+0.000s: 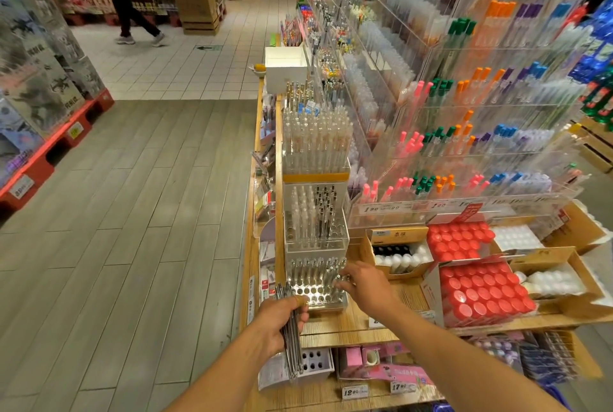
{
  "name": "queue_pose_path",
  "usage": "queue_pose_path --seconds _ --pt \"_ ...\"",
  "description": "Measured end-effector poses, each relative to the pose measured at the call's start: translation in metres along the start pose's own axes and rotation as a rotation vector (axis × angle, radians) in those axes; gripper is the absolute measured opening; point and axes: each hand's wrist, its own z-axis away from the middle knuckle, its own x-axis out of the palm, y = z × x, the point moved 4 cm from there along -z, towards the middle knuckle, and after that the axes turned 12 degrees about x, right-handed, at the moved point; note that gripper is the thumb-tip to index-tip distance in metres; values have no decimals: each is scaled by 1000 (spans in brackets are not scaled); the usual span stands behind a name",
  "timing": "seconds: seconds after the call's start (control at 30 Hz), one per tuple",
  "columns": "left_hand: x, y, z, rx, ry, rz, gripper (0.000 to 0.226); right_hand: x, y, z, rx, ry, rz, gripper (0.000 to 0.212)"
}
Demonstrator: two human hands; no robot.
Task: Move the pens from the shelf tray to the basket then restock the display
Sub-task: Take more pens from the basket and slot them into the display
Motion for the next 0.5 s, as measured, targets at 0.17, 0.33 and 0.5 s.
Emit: queue_pose_path --seconds 0.17,0.33,0.5 --pt "1 -1 0 -3 -4 -4 16 -4 4 1 8 47 -6 25" --pt "3 -3 0 -4 -9 -20 15 -2 2 -2 -13 9 7 18" --pt "3 -3 0 -3 -11 -27 16 -2 -2 -5 -69 -7 85 23"
